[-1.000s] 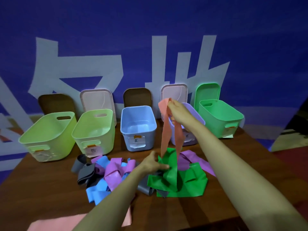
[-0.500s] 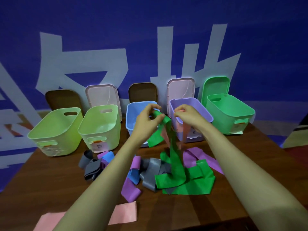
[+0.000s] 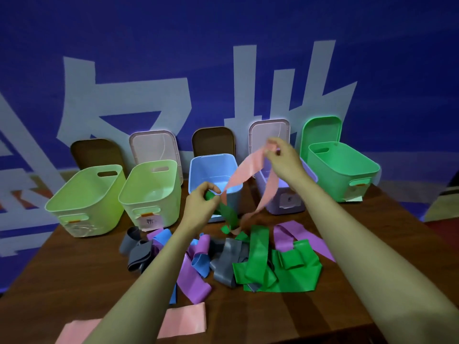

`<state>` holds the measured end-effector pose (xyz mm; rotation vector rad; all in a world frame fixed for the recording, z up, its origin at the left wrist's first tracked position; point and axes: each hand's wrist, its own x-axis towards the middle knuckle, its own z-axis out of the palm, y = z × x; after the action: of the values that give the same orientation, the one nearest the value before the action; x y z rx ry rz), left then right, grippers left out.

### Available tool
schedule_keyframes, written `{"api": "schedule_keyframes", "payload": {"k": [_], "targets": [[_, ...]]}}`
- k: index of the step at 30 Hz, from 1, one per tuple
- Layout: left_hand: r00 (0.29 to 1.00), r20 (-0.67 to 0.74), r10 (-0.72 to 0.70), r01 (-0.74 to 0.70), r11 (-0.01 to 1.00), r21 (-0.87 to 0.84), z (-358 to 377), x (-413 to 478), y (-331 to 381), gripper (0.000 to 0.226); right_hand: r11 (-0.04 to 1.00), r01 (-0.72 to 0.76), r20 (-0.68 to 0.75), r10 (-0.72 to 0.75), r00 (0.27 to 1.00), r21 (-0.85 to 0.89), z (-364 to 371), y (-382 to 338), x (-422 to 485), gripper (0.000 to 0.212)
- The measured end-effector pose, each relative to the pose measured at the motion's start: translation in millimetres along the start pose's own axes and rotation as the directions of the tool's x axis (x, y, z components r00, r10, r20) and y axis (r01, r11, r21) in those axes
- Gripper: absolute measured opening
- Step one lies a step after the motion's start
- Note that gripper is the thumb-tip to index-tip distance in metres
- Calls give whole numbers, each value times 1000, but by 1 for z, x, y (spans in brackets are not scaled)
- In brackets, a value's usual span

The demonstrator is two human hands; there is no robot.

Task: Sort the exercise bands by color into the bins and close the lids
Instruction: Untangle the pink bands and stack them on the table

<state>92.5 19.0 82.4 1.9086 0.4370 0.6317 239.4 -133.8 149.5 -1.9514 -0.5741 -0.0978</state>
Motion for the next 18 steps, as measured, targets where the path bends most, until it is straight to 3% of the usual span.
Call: {"api": "schedule_keyframes", "payload": {"k": [2, 6, 10, 12, 14, 18], "targets": [[997, 50, 63, -61, 997, -52, 2, -1, 8, 17, 998, -5, 145, 13, 989, -59, 6, 2, -2, 37], [986, 47, 160, -132, 923, -363, 0, 2, 41, 18, 958, 28, 210, 33, 977, -285, 10, 6, -8, 33], [978, 35, 207, -162, 847, -506, -7, 11, 65, 19, 898, -29, 430, 238, 871, -438, 17, 17, -22, 28], [978, 1, 209, -186, 872, -453, -10, 13, 68, 17, 911, -92, 328, 237, 914, -402, 21, 25, -24, 24], [977, -83, 197, -214, 907, -362, -11, 14, 61, 19, 923, -136, 137, 197, 971, -360, 21, 29, -23, 26], [977, -180, 115, -139, 983, -124, -14, 16, 24, 24, 971, -27, -63, 13, 998, -239, 14, 14, -18, 32]]}}
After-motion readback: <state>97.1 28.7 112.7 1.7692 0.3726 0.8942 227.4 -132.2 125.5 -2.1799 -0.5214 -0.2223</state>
